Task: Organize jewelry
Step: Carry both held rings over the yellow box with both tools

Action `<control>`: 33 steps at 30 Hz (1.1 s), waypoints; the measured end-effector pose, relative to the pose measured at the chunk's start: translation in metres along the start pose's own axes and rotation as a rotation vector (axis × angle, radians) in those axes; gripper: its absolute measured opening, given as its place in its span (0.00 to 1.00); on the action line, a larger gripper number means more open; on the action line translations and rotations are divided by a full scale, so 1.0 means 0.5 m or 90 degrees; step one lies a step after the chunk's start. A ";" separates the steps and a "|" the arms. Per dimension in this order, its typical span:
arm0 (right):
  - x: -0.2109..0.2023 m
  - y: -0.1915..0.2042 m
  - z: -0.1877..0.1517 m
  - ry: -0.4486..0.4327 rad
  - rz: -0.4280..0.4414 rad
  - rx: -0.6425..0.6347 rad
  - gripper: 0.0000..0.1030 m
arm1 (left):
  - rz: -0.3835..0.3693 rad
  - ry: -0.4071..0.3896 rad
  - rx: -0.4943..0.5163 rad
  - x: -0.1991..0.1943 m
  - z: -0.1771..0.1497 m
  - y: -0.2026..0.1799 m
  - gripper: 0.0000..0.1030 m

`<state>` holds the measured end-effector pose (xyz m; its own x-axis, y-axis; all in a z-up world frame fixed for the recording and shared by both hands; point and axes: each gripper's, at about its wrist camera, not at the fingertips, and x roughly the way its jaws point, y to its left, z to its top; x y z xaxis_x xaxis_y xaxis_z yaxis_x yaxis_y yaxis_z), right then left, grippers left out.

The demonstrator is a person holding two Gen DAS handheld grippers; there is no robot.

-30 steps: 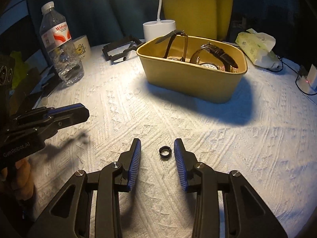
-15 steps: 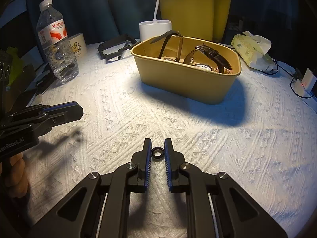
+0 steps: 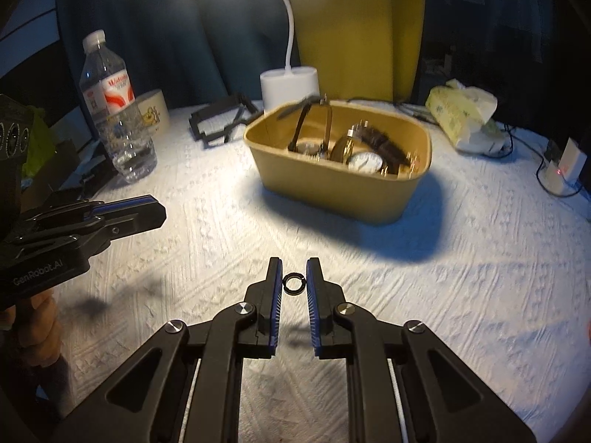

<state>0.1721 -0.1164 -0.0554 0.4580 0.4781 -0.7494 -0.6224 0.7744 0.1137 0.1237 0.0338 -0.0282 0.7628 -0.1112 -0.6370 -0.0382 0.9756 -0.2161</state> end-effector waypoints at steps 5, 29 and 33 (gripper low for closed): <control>-0.015 -0.010 0.023 -0.028 0.007 -0.004 0.12 | 0.002 -0.013 0.018 -0.003 0.026 -0.020 0.14; -0.009 -0.073 0.121 -0.112 0.019 -0.006 0.12 | 0.010 -0.030 0.073 0.087 0.137 -0.057 0.14; 0.001 -0.089 0.128 -0.111 0.017 -0.001 0.12 | 0.008 -0.027 0.068 0.112 0.146 -0.055 0.14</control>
<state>0.2406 -0.1243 -0.0189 0.5446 0.5637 -0.6210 -0.6371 0.7596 0.1307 0.2145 0.0145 -0.0041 0.7897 -0.0926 -0.6065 0.0192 0.9918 -0.1265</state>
